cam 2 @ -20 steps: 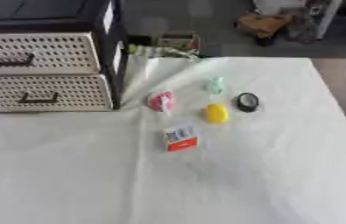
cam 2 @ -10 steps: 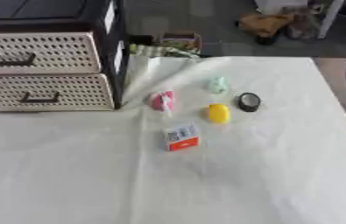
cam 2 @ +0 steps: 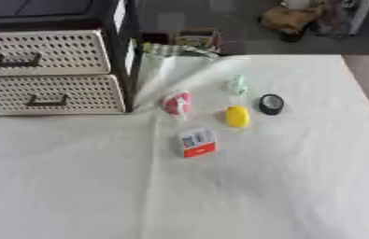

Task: Pick up objects from table and place into drawer.

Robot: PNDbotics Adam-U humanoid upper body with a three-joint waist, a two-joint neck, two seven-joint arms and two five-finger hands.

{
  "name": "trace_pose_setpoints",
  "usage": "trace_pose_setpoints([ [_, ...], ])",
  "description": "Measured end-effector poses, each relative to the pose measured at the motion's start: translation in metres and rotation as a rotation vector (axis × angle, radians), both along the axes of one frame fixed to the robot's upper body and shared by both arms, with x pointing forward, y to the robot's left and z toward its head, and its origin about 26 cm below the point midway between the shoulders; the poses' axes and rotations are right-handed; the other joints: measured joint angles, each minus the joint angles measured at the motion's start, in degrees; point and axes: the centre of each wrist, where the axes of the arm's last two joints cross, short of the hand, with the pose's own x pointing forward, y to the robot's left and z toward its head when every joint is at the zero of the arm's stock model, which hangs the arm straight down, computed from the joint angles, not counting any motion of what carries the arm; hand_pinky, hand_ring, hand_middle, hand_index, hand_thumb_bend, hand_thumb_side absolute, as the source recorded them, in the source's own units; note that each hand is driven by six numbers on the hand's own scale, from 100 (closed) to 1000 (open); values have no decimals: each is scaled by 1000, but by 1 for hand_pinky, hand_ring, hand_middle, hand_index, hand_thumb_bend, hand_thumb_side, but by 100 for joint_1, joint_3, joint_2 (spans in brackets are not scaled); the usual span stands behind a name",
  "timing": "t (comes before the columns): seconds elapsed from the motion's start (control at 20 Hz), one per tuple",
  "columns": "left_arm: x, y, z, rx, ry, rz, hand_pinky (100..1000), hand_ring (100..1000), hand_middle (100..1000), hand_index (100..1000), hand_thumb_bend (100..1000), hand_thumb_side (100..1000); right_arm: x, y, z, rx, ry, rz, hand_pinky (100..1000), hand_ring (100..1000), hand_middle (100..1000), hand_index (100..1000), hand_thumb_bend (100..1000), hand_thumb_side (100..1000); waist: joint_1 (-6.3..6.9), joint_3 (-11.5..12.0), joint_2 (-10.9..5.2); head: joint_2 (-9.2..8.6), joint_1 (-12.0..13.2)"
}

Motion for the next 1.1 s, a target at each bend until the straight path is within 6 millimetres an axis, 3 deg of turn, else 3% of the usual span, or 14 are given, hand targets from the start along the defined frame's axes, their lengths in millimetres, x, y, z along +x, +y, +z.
trace_pose_setpoints([
  [0.05,-1,4,1,20,5,9,449,622,707,845,100,394,0,0,0,0,-2,0,775,740,558,803,434,765,7,-4,0,6,2],
  [0.25,-6,19,3,120,59,64,434,615,705,847,100,286,0,0,0,0,-7,-2,774,739,560,802,434,765,14,-67,-13,104,17],
  [0.45,-10,32,5,245,147,142,430,615,704,852,100,244,-1,-3,-1,6,-10,-11,774,737,562,801,434,765,8,-149,-124,255,41],
  [0.7,-15,48,17,409,225,252,434,618,700,858,100,258,-3,-5,-8,32,-3,-28,772,735,562,800,434,765,7,-165,-283,378,125],
  [1.1,-18,59,52,689,271,351,435,616,688,863,105,408,-4,-7,-14,49,10,-42,770,731,556,799,434,765,-35,-110,-308,295,76],
])
